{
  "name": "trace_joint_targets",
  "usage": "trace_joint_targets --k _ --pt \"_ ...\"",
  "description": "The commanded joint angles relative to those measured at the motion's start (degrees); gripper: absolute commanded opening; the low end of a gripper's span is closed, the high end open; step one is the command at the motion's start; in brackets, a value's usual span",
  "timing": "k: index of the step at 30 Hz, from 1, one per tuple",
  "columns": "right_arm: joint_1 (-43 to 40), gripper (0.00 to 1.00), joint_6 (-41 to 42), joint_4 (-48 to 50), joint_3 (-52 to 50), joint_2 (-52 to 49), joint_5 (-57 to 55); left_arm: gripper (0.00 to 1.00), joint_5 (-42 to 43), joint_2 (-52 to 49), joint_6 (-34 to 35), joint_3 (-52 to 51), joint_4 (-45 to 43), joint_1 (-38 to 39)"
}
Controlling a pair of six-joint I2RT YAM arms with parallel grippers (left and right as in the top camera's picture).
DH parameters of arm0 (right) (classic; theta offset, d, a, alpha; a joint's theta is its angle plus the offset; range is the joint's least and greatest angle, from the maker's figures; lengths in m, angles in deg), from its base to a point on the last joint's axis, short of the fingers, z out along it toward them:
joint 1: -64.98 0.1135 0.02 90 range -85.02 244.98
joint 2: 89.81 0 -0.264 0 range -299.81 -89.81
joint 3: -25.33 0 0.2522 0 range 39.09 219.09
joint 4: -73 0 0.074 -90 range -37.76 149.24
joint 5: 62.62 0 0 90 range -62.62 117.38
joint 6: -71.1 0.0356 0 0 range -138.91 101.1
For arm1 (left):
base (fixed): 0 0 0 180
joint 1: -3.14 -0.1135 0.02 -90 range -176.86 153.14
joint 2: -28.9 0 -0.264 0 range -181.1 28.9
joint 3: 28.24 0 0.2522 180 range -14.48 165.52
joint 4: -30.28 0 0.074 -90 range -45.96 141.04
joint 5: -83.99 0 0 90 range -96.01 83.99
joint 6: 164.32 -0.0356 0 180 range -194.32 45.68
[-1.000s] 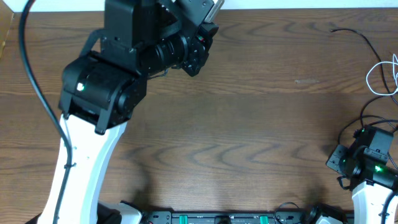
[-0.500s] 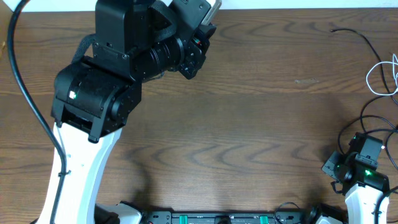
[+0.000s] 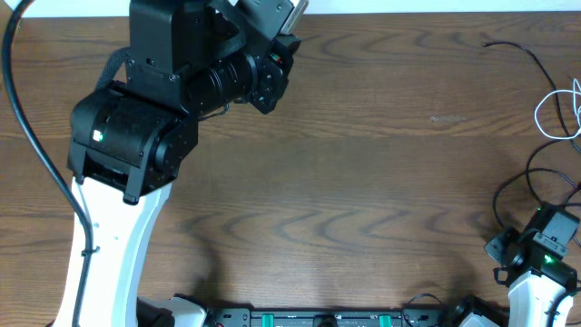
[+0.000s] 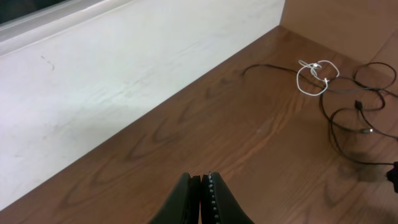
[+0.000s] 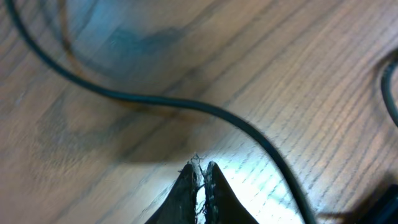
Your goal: Untangle cables
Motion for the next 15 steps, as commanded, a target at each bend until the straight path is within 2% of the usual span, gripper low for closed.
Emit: trace_joint_targets --k 1,8,15 --pt "-2.10 0.04 0.42 1.33 -0.85 0.09 0.31 0.08 -0.28 0.55 -0.76 -0.20 0.42 -0.37" --pt "-4.22 0.03 0.11 6.78 -0.96 0.00 -1.75 0.08 -0.26 0.55 -0.98 -0.20 0.28 -0.37" --pt "-4.90 0.04 -5.38 15.30 -0.96 -3.82 -1.86 0.08 -0.28 0.55 -1.01 -0.20 0.07 -0.37"
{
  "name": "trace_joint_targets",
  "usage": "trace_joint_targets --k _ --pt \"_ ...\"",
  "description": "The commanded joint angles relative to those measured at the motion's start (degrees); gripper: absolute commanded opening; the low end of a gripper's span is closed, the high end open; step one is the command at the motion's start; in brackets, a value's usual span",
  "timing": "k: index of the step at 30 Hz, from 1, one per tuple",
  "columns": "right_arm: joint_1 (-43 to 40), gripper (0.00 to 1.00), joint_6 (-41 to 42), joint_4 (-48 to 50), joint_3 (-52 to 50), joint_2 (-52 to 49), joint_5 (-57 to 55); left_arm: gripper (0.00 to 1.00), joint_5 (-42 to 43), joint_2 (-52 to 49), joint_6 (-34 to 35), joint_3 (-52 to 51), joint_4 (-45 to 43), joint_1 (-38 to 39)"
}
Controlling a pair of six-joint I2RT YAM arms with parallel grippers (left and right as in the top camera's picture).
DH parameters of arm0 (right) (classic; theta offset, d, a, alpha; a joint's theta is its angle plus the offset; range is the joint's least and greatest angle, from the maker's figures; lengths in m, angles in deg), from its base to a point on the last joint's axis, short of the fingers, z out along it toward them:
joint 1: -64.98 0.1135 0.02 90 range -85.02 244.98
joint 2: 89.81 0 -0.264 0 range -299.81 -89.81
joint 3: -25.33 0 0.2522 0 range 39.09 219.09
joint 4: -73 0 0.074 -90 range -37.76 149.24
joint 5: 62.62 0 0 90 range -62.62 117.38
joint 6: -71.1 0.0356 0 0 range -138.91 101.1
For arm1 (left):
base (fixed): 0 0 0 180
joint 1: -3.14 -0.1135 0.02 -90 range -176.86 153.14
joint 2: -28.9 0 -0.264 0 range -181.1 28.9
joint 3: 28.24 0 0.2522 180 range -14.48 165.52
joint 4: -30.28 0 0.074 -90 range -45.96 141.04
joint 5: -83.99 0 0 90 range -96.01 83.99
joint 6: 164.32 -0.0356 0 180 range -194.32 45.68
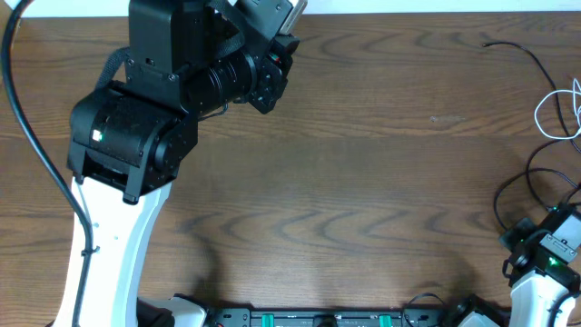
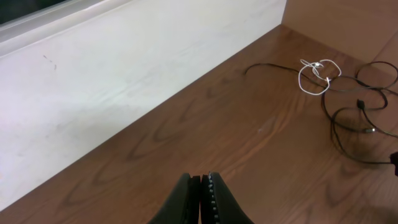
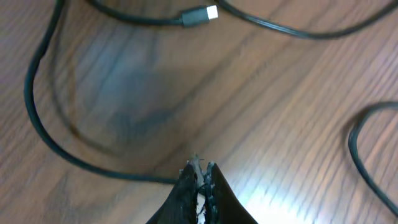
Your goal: Untangle cables
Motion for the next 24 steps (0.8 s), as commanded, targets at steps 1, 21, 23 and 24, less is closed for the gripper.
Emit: trace_joint_targets --k 1,21,23,24 --pt "-0.39 0.04 -4.04 3.63 -0.04 -3.61 -1.01 0.08 -0.02 0.55 -0.81 -0.20 -0.02 -0.31" --pt "-0.39 0.99 -11.80 -3.37 5.99 -4.66 15.65 0.08 -0.02 0.66 -0.76 -0.20 -0.46 -0.31" --pt "-0.39 0.91 -11.80 -4.98 6.01 -4.66 13.66 0.08 -0.02 0.66 -0.76 -0.20 -0.46 -0.31" --pt "-0.39 0.85 -11.80 -5.70 6.10 -4.66 13.66 0.08 0.00 0.66 -0.76 -0.20 -0.46 -0.31"
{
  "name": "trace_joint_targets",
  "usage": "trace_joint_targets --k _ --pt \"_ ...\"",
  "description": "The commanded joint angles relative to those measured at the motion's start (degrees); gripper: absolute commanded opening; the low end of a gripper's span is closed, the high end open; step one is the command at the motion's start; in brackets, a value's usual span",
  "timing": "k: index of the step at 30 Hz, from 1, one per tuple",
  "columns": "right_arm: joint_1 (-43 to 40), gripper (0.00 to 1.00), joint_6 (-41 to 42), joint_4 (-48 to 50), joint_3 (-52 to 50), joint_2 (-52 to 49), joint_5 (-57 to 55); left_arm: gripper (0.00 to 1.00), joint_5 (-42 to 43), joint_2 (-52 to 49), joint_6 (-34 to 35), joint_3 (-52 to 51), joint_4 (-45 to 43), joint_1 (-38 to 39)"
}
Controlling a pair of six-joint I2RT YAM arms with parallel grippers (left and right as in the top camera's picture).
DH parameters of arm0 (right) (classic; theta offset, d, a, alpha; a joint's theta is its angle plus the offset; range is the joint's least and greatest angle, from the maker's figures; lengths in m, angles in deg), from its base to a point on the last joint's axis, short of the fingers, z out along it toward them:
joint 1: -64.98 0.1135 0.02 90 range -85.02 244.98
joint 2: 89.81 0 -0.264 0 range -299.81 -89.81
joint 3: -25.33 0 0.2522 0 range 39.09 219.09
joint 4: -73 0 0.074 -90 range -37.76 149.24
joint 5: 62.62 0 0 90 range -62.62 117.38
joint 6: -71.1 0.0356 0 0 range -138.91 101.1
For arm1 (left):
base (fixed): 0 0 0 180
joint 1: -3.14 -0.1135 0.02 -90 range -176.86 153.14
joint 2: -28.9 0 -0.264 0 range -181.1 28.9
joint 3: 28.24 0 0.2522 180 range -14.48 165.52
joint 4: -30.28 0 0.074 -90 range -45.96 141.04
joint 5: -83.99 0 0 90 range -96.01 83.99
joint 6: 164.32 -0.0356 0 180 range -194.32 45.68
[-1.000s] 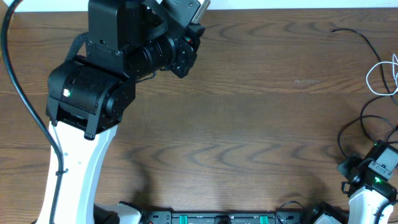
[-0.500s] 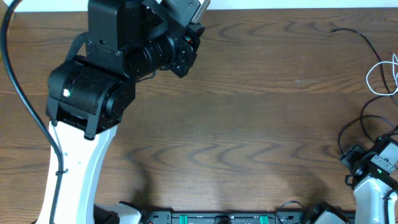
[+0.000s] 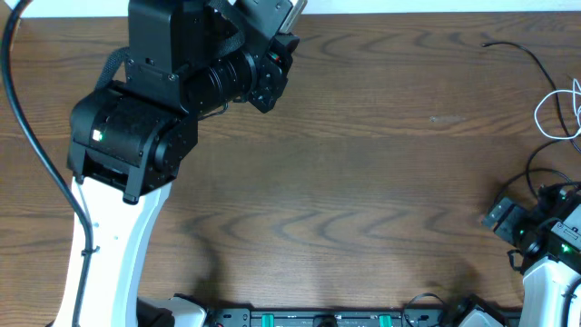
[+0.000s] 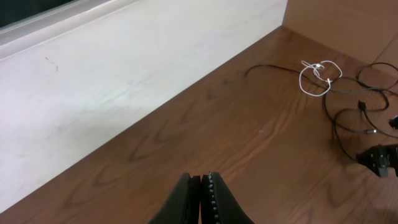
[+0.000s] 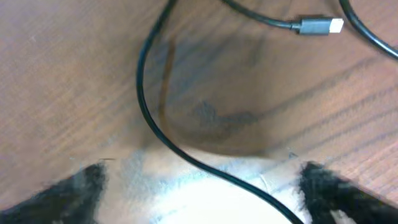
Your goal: Untangle cables
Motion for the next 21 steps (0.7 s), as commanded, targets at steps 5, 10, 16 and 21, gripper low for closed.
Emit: trace_joint_targets --k 5,10,16,21 --pt "-0.24 0.82 -1.33 -5.11 2.03 0.46 -2.12 0.08 0.02 0.66 -0.76 -0.20 -0.04 -0.28" --pt "-0.24 0.82 -1.90 -10.99 6.47 0.46 -4.42 0.08 0.04 0.66 -0.76 -0.20 -0.04 -0.28" --pt "-0.24 0.73 -1.90 -13.07 8.11 0.46 -4.68 0.08 0.02 0.87 -0.81 -0.20 0.39 -0.28" --pt "-0.24 0.60 -1.90 -15.82 8.81 0.46 -4.68 0.08 -0.76 1.64 -2.32 -0.20 0.42 -0.28"
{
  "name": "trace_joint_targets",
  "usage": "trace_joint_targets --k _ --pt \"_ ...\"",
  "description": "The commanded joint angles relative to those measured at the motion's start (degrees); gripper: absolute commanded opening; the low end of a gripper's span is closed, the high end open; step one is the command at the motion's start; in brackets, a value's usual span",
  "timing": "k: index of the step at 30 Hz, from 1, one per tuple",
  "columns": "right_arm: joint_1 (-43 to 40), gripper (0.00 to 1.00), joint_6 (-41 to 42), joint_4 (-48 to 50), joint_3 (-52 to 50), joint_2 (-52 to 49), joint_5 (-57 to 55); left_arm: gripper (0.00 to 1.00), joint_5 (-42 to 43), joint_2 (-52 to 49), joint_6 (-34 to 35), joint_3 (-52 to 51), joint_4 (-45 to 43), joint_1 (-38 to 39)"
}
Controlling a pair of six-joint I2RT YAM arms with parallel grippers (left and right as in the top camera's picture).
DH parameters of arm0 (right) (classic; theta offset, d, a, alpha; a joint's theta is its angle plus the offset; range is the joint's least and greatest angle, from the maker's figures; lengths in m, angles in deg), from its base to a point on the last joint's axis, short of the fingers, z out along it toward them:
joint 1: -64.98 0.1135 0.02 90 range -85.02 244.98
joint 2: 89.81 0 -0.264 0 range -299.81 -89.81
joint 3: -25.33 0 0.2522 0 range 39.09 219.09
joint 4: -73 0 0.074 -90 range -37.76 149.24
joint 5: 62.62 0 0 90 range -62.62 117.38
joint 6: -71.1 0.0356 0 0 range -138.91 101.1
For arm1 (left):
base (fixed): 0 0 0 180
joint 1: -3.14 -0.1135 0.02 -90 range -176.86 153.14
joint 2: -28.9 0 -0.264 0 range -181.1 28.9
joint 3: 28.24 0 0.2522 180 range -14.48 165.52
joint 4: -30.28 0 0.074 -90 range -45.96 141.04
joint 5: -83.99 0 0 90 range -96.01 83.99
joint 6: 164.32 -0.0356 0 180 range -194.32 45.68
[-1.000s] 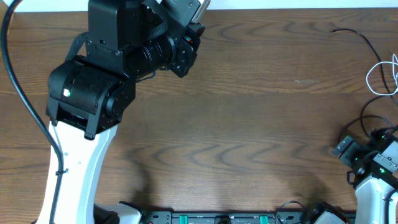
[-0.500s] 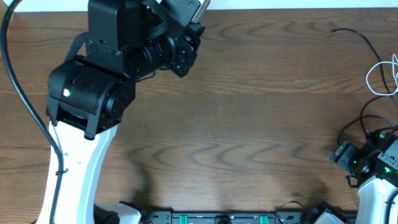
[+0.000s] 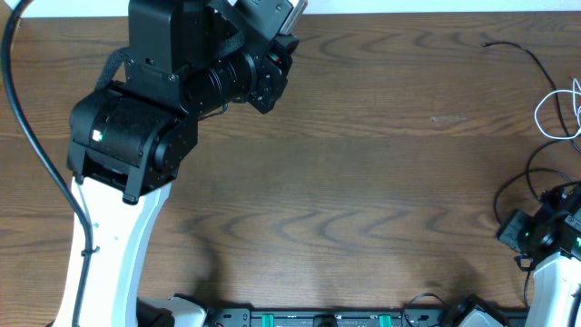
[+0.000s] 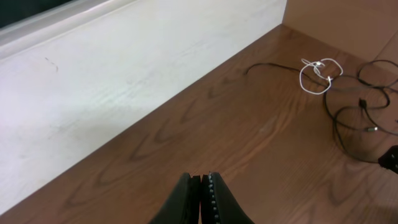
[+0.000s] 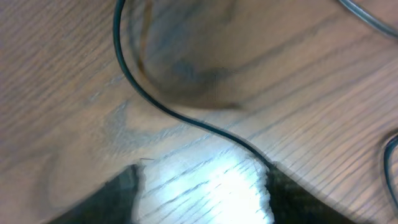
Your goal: Untangle cables
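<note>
The cables lie at the table's right edge: a white loop [image 4: 316,76] and tangled black cables [image 4: 351,115], also seen from overhead as the black cable loops [image 3: 531,182]. My right gripper [image 5: 202,190] is open, low over the wood. One black cable [image 5: 171,115] curves past it and meets the right fingertip [image 5: 280,186]. From overhead the right gripper [image 3: 522,232] sits beside the lowest black loop. My left gripper [image 4: 201,180] is shut on nothing, raised over the far left of the table.
The big left arm [image 3: 145,118] hangs over the table's left half. A white wall [image 4: 124,68] runs along the back edge. Bare brown wood [image 3: 363,182] stretches between the two arms.
The right gripper's fingers stand closer together than before but remain open. The black cable now touches its right finger, and the plug has left the right wrist view. The left arm has not moved.
The right gripper was shut close over a black cable, then shut higher up with a cable plug in view. Later it stood wide open above a cable loop, and now it is open lower at that loop. The left gripper stayed shut and still throughout.
</note>
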Motion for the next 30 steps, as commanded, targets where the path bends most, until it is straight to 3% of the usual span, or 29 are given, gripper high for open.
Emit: trace_joint_targets --k 1,2,3,5,8,9,10,14,15,16,23,30 --pt "-0.24 0.48 -0.02 -1.60 1.99 0.37 -0.55 0.08 -1.05 1.73 -1.60 -0.20 0.22 -0.28" --pt "-0.24 0.43 0.00 -2.25 2.25 0.37 -1.27 0.08 -1.03 1.88 -1.60 -0.20 0.33 -0.28" --pt "-0.24 0.43 0.00 -2.86 2.56 0.37 -1.40 0.08 -1.05 1.97 -1.62 -0.20 0.39 -0.31" --pt "-0.24 0.65 0.00 -4.00 3.52 0.37 -1.38 0.08 -1.03 2.32 -2.25 -0.20 0.74 -0.63" --pt "-0.24 0.43 -0.02 -4.50 4.57 0.37 -2.40 0.08 -1.01 2.78 -2.23 -0.20 0.79 -2.10" --pt "-0.24 0.45 0.00 -4.68 4.90 0.37 -2.93 0.08 -0.98 3.02 -2.21 -0.20 0.83 -2.80" --pt "-0.24 0.71 -0.02 -4.96 5.38 0.37 -3.30 0.08 -0.98 3.21 -2.21 -0.20 0.98 -3.48" --pt "-0.24 0.72 0.04 -5.90 5.84 0.35 -4.66 0.08 -0.76 4.20 -2.21 -0.20 1.62 -5.53" --pt "-0.24 0.79 0.15 -6.21 5.84 0.37 -4.83 0.08 -0.59 4.31 -2.21 -0.20 1.64 -5.70" --pt "-0.24 0.99 0.15 -6.64 5.86 0.37 -5.11 0.08 -0.55 4.48 -2.21 -0.20 1.60 -5.77" --pt "-0.24 0.99 2.05 -9.49 5.88 0.37 -6.84 0.08 -0.52 4.55 -2.19 -0.20 0.98 -5.75" --pt "-0.31 0.89 6.23 -11.28 5.90 0.37 -10.84 0.08 -0.52 4.57 -1.75 -0.20 1.01 -5.75"
